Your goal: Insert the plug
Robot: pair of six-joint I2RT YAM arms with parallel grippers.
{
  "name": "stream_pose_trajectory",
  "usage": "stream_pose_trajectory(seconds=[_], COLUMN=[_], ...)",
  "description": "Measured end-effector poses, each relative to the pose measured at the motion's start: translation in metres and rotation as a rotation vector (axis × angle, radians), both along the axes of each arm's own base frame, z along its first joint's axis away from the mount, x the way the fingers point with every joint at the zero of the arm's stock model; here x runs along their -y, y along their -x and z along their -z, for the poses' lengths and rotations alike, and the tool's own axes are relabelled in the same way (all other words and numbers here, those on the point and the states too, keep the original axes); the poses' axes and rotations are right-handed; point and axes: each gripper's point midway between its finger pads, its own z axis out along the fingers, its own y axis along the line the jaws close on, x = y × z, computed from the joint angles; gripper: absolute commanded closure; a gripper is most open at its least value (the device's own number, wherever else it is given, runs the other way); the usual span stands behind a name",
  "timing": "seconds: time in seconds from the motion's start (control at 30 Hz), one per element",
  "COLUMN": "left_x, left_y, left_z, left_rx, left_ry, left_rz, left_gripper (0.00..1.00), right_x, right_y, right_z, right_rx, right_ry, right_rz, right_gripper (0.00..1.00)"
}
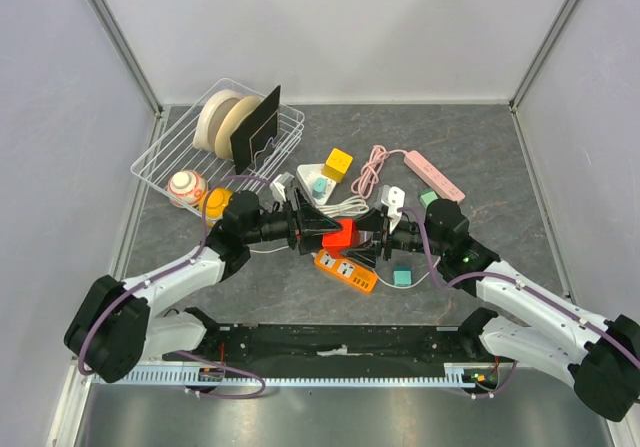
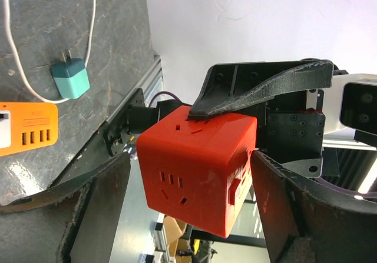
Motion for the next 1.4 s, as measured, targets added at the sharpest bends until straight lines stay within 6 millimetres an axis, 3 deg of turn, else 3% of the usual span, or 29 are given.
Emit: stream_pose_trajectory(seconds=[0.17,0.27,0.3,0.43,0.47,0.53,0.57,0.63,0.67,0.83,1.07,1.23,1.4], left_x=[0.003,0.003,0.003,0.002,0.002,0.002,0.002,0.002,0.002,-0.001,-0.023,-0.031,-0.033], left_y=[0.004,0.003,0.002,0.000,-0.001,-0.001,-0.001,-0.002,-0.002,-0.013,-0.042,-0.052,-0.053], left_z=[-0.005,-0.008,-0.008,-0.004,-0.002,0.002,0.004,0.007,0.007,0.014,0.024,0.025,0.034], left_rx=[-0.006,-0.012,-0.013,-0.028,-0.032,-0.041,-0.045,-0.051,-0.051,-0.059,-0.011,0.019,0.004], left_ry=[0.033,0.046,0.050,0.056,0.053,0.048,0.045,0.040,0.040,-0.006,-0.158,-0.227,-0.276], left_rz=[0.040,0.041,0.039,0.034,0.032,0.032,0.030,0.021,0.017,-0.077,-0.307,-0.415,-0.451], left_gripper=[0.32,0.50,0.63,0.95,0.98,0.98,0.98,0.98,0.98,0.98,0.98,0.98,0.98], right_x=[-0.002,-0.002,-0.001,-0.001,-0.001,-0.001,-0.001,0.000,0.000,0.005,0.007,-0.012,-0.032], right_y=[0.002,0.002,0.001,-0.001,-0.001,-0.001,-0.001,-0.002,-0.003,-0.020,-0.036,-0.024,-0.027], right_z=[-0.002,-0.003,-0.003,0.002,0.005,0.009,0.012,0.014,0.014,0.008,-0.023,-0.040,-0.028], right_rx=[0.006,0.011,0.013,0.009,0.002,-0.013,-0.023,-0.041,-0.050,-0.105,-0.218,-0.310,-0.328], right_ry=[-0.008,-0.012,-0.011,0.004,0.009,0.022,0.030,0.045,0.055,0.097,0.090,0.107,0.188], right_rz=[-0.019,-0.022,-0.021,-0.019,-0.018,-0.018,-0.018,-0.010,0.001,0.114,0.325,0.482,0.627], right_gripper=[0.99,0.96,0.95,0.75,0.61,0.45,0.28,0.15,0.03,0.02,0.02,0.02,0.02])
